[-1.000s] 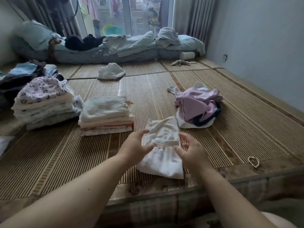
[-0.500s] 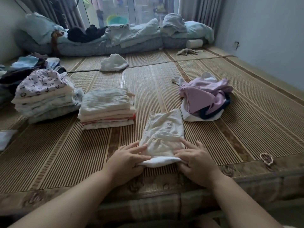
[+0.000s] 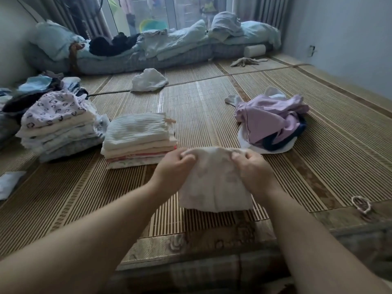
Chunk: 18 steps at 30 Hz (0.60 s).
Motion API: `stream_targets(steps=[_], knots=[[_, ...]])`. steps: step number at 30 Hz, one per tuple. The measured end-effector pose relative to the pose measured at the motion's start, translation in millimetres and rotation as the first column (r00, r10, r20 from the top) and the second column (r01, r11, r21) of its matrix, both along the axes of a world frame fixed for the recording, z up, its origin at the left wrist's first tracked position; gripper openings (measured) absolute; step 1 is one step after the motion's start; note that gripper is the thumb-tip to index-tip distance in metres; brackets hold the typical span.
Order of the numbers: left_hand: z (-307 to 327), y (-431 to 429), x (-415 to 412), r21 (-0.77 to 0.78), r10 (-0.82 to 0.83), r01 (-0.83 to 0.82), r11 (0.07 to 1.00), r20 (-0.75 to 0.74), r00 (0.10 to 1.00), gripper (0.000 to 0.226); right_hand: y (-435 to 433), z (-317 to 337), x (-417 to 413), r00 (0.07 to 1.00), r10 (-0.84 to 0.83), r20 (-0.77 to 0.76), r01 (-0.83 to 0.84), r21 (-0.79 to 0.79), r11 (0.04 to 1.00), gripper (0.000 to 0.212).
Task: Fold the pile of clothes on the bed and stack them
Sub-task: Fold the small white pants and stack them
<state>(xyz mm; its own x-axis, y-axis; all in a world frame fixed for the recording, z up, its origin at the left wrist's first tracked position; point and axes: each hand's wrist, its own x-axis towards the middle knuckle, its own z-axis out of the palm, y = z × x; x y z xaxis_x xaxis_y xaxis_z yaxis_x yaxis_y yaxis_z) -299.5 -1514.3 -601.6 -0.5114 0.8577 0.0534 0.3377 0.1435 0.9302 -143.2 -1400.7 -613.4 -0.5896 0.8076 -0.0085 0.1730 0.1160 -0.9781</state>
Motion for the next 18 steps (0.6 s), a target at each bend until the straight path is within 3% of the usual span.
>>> stream_targets(steps=[2,4,5,7,10,12,15,18], knots=[[1,28,-11,-0.107,0.034,-0.017,0.994,0.156,0.987,0.032,13,-7,-11,0.990,-0.129,0.055,0.131,-0.040,0.991,0.036],[-9,40,-18,-0.314,0.112,-0.036,0.949,0.229,0.967,0.039,25,-18,-16,0.977,-0.098,0.190,0.108,-0.040,0.993,0.030],[-15,41,-19,-0.418,0.123,-0.025,0.908,0.210,0.970,0.044,27,-22,-17,0.959,-0.075,0.274,0.090,-0.040,0.995,0.027],[-26,38,-18,-0.547,0.089,-0.009,0.837,0.119,0.989,0.054,30,-28,-18,0.885,-0.076,0.460,0.073,0.023,0.997,0.047],[-38,29,-14,-0.615,0.048,-0.117,0.780,-0.128,0.991,0.049,28,-32,-17,0.719,-0.177,0.672,0.040,0.215,0.976,0.072],[-44,28,-10,-0.609,0.069,-0.156,0.778,-0.164,0.984,0.040,25,-33,-16,0.688,-0.165,0.706,0.001,0.227,0.974,0.065],[-42,30,-5,-0.578,0.101,-0.156,0.801,-0.126,0.987,0.023,21,-30,-17,0.701,-0.158,0.695,-0.010,0.231,0.973,0.040],[-43,29,-3,-0.507,0.190,-0.120,0.854,0.090,0.978,0.025,20,-28,-13,0.809,-0.146,0.570,0.090,0.125,0.988,0.039]])
